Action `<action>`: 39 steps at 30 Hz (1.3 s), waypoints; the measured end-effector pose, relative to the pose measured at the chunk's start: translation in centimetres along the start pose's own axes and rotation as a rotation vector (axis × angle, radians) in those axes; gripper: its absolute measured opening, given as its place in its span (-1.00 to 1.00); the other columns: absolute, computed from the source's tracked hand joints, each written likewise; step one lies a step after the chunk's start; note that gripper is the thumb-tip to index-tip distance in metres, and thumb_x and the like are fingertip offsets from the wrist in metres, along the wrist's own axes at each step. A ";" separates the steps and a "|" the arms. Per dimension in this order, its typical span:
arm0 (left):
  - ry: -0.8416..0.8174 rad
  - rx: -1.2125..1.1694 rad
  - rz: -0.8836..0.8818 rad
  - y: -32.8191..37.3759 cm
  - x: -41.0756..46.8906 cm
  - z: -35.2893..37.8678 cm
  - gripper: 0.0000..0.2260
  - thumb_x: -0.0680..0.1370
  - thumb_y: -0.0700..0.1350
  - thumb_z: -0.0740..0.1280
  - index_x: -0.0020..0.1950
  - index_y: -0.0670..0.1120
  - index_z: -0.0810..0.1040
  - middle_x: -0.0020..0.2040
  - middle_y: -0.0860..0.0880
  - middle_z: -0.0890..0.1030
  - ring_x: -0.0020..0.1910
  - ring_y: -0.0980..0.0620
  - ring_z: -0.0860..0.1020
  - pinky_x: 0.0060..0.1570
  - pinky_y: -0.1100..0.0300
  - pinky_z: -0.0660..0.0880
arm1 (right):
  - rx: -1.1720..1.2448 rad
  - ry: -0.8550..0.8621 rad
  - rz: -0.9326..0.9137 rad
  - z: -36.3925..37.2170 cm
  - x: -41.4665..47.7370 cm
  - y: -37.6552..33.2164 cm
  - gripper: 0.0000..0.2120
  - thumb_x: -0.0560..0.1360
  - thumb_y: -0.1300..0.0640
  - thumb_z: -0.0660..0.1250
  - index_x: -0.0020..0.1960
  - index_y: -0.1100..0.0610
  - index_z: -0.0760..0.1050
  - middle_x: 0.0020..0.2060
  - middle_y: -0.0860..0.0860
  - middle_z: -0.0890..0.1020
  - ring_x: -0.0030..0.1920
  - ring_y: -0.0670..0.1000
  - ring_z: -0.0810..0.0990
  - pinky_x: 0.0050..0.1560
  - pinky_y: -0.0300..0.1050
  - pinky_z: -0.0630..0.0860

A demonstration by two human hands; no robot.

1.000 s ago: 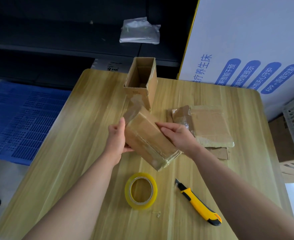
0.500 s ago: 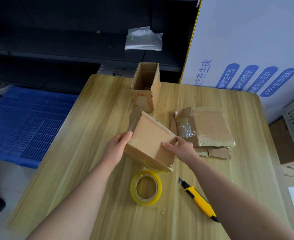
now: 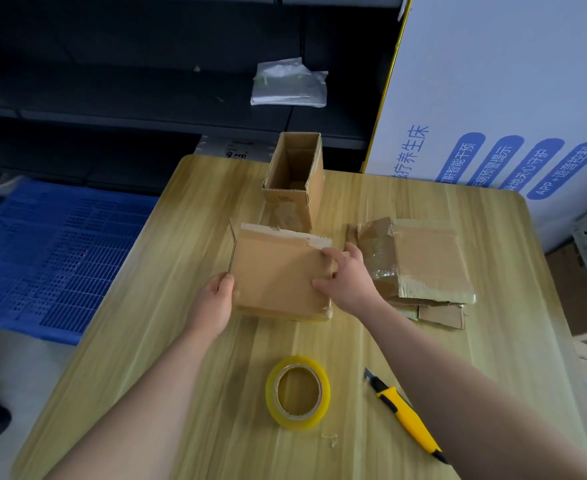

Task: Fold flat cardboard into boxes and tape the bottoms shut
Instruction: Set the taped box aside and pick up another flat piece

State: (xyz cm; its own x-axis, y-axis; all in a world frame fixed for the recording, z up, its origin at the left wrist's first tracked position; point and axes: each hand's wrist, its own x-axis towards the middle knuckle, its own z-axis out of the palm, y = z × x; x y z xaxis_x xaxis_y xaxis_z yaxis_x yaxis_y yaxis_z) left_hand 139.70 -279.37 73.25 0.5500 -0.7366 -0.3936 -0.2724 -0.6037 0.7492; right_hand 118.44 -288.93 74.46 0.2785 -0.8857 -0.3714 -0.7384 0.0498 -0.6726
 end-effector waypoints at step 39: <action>-0.200 1.146 0.654 12.8 -2.6 21.1 -0.61 0.59 0.14 0.13 0.24 -0.10 0.46 0.19 -0.10 0.54 0.21 -0.12 0.46 0.22 -0.04 0.40 | -0.623 0.153 0.118 -14.9 -1.6 18.0 -0.65 0.59 0.01 0.18 0.32 0.13 0.38 0.21 0.03 0.53 0.25 0.09 0.47 0.16 -0.05 0.44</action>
State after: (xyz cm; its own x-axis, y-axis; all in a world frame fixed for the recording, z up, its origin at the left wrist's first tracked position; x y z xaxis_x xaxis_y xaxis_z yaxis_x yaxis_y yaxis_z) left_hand 118.14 -291.59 72.63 -0.0327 -0.9592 -0.2809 -0.9994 0.0342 -0.0005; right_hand 95.57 -293.45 72.51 0.1173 -0.9485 -0.2941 -0.9892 -0.0855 -0.1189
